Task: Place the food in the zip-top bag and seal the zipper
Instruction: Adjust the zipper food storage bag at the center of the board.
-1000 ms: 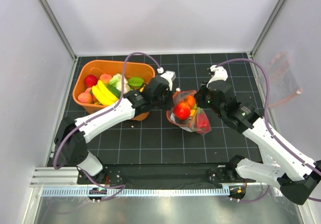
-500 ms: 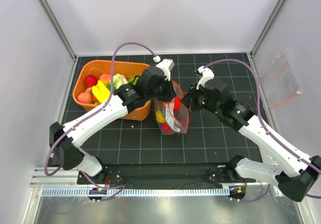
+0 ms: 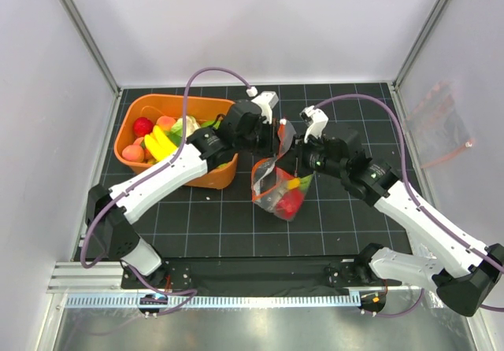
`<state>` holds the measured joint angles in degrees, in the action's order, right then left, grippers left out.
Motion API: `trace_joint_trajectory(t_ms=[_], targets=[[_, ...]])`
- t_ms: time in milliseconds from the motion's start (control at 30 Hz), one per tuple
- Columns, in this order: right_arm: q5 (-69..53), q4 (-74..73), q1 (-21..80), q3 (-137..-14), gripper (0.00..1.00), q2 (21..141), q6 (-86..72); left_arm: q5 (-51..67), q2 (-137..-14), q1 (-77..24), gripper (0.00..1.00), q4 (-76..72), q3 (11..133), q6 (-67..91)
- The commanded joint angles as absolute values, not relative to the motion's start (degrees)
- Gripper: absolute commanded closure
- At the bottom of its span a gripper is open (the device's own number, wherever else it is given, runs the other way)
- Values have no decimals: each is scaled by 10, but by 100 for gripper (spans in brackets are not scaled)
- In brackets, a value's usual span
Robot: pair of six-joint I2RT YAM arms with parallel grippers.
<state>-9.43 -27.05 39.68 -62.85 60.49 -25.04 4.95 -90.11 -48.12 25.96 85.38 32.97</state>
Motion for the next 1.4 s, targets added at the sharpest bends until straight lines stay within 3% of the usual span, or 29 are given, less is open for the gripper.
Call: trace_joint_trajectory(t_ms=[0, 133, 333, 600, 800, 1067, 1167, 1300, 1367], targets=[[-118, -231, 400, -618, 85, 593, -253, 77, -899, -475, 98, 221, 880, 345], [-105, -231, 400, -602, 63, 588, -258, 106, -903, -473, 99, 206, 868, 331], [-62, -214, 400, -567, 48, 563, -262, 233, -941, -447, 91, 217, 896, 305], [-39, -222, 399, -571, 38, 582, -275, 222, -950, -437, 85, 232, 900, 306], [-47, -210, 399, -576, 22, 605, -296, 157, -944, -441, 83, 229, 888, 370], [-41, -181, 399, -569, 20, 609, -322, 142, -934, -446, 75, 190, 864, 400], [-30, -175, 399, -567, 23, 607, -326, 151, -933, -446, 64, 189, 866, 387], [-18, -171, 399, -565, 26, 603, -328, 154, -922, -446, 35, 191, 866, 365], [-3, -172, 399, -563, 26, 590, -327, 159, -916, -445, 27, 197, 865, 354]])
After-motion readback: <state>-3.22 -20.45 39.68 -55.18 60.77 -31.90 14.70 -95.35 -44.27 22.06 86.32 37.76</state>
